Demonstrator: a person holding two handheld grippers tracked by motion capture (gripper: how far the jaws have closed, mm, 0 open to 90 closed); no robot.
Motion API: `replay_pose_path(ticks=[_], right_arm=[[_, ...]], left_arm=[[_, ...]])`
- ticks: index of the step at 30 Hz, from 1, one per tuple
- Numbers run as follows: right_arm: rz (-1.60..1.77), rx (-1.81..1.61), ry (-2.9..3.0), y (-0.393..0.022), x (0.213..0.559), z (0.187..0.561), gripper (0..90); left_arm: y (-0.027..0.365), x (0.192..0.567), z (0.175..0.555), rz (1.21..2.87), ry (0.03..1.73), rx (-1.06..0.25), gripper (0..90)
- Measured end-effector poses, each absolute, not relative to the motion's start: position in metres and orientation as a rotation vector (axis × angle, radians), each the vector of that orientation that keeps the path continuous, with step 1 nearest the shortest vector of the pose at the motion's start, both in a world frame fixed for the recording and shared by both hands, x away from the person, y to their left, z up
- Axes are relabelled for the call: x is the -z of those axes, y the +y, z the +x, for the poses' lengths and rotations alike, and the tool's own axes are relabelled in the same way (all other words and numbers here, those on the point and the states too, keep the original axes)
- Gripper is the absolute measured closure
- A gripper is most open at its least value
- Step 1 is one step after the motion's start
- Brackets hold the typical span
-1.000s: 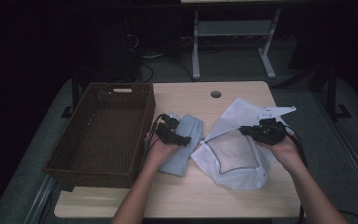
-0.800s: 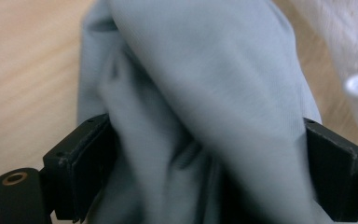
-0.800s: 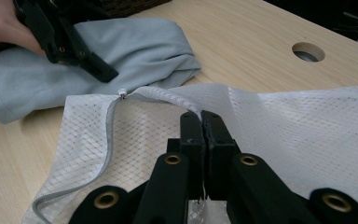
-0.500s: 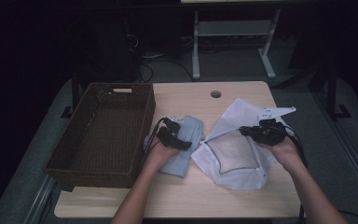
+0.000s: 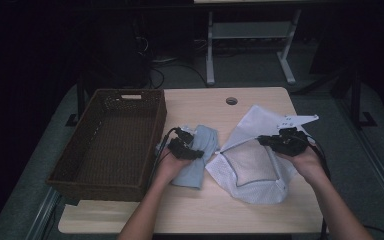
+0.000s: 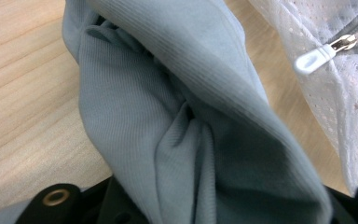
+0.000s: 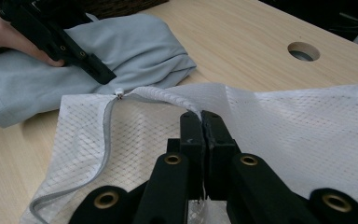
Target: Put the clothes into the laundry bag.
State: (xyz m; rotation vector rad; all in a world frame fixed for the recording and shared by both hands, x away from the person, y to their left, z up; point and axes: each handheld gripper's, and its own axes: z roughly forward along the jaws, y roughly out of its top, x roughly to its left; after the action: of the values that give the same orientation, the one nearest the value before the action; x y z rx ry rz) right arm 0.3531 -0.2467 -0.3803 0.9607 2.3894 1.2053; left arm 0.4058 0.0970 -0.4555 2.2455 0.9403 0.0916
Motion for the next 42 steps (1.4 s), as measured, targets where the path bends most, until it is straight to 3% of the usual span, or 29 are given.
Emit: replay_pose_path(ticks=[8,25,42], right_arm=[[0.979,-1.209,2.368,-0.25,0.38,0.353,87.5],[0.996,-1.213,2.339,-0.26,0.377,0.355,87.4],[1.029,-1.206,2.285,-0.257,0.375,0.382,87.5]], left_arm=[[0.104,0.441,0.403,2.178,0.947,-0.069,71.1],[0.112,0.392,0.385,2.053,0.91,-0.039,71.5],[0.122,0.36,0.353,1.999,0.806,0.009,71.5]])
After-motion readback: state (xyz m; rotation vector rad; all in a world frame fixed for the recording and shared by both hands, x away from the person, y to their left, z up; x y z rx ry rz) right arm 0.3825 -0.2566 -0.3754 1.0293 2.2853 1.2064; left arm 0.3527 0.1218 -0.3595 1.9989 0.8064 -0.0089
